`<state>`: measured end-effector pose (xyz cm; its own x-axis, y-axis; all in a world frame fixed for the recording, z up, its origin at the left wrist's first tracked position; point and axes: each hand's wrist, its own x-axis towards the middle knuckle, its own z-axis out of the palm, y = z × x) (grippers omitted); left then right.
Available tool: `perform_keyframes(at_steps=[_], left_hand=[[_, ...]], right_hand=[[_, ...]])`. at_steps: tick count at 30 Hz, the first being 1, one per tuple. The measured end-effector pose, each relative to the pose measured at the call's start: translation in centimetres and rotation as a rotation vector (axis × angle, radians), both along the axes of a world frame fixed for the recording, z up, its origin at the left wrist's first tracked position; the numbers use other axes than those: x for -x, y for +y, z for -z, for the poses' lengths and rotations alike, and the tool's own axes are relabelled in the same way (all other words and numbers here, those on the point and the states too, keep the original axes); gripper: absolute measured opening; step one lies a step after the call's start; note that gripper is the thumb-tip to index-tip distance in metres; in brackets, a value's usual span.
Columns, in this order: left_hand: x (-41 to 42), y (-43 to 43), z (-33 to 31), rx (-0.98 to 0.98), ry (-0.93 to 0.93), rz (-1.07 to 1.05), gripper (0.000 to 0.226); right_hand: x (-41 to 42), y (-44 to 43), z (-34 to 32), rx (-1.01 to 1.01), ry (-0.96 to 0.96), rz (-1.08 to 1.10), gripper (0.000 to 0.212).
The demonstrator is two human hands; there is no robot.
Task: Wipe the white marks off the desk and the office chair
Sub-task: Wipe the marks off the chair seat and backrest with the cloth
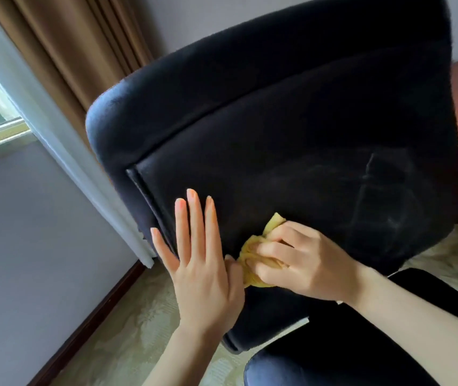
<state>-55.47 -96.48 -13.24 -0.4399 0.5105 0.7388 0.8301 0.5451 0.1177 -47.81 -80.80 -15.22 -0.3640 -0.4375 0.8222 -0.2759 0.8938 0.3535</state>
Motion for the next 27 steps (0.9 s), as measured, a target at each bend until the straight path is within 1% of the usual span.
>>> perform_keyframes(at_steps=[2, 4, 6, 8, 10, 12, 15, 19, 21, 23, 25, 27], left_hand=[[0.2, 0.5, 0.3, -0.065, 0.032, 0.003, 0.063], [0.1, 0.8, 0.2, -0.062, 0.020, -0.006, 0.056], [0.0, 0.8, -0.2, -0.004, -0.026, -0.030, 0.058], [-0.2, 0.6, -0.5, 0.058, -0.031, -0.055, 0.059], [-0.6, 0.7, -0.9, 0.130, -0.017, -0.121, 0.059], [-1.2, 1.0, -1.5, 0.178, -0.027, -0.221, 0.062], [-2.5, 1.2, -2.7, 0.285, -0.077, -0.355, 0.068], [-4.3, 1.6, -4.6, 0.459, -0.172, -0.478, 0.077], [-5.1, 2.1, -5.6, 0.508, -0.244, -0.521, 0.089], [-5.4, 2.5, -6.0, 0.543, -0.383, -0.529, 0.105], [-5.3, 2.6, -6.7, 0.575, -0.452, -0.535, 0.109], [-5.2, 2.4, -7.3, 0.638, -0.459, -0.539, 0.108]], right_hand=[[0.9, 1.3, -1.8, -0.002, 0.044, -0.033, 0.012], [1.5, 2.5, -3.7, 0.034, 0.079, -0.046, 0.011], [2.3, 3.6, -5.6, 0.102, 0.103, -0.034, 0.011], [3.3, 4.3, -7.4, 0.154, 0.151, -0.018, 0.010], [4.3, 4.6, -8.6, 0.210, 0.173, -0.050, 0.009], [4.8, 4.7, -8.8, 0.274, 0.143, -0.114, 0.010], [4.3, 5.0, -8.0, 0.291, 0.061, -0.162, 0.012], [2.6, 6.2, -6.9, 0.194, -0.096, -0.219, 0.017], [1.3, 7.1, -6.4, 0.130, -0.171, -0.260, 0.020], [0.4, 8.1, -5.2, 0.063, -0.223, -0.285, 0.027], [-0.7, 9.3, -4.1, -0.057, -0.309, -0.336, 0.031], [-1.8, 10.6, -2.9, -0.207, -0.411, -0.389, 0.031]])
